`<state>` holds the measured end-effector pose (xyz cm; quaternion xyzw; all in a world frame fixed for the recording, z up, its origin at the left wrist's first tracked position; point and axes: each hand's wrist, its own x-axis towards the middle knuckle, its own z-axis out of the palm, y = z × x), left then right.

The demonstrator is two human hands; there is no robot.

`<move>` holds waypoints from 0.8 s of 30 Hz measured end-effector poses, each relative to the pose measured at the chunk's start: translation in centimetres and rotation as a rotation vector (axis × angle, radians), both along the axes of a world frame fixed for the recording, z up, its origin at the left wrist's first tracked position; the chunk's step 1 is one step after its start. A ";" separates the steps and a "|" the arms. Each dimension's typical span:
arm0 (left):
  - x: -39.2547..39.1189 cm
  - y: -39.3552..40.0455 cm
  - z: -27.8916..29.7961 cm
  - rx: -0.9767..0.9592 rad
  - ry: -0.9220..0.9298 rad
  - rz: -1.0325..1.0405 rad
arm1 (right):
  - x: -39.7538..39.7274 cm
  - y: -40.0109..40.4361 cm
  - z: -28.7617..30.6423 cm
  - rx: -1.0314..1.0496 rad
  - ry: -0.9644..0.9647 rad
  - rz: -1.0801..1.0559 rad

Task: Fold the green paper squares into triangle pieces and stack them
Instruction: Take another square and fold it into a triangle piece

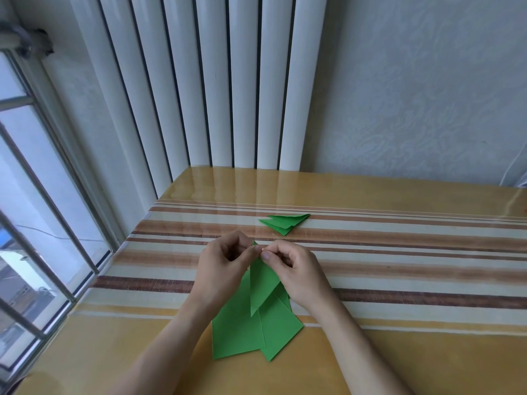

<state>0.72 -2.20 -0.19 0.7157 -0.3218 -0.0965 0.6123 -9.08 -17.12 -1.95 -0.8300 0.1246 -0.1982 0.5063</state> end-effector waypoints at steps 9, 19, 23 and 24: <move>0.5 0.4 0.3 -0.072 0.051 0.100 | -0.4 -0.4 0.6 0.030 0.088 -0.026; -0.1 0.0 -0.1 0.206 0.108 -0.117 | -0.5 -1.1 0.5 0.099 -0.019 -0.294; 0.2 0.2 -0.3 0.283 0.019 -0.067 | -0.6 -1.1 0.4 0.225 -0.023 -0.275; 0.3 0.3 -0.3 0.306 -0.017 -0.038 | -0.5 -0.9 0.3 0.245 -0.010 -0.251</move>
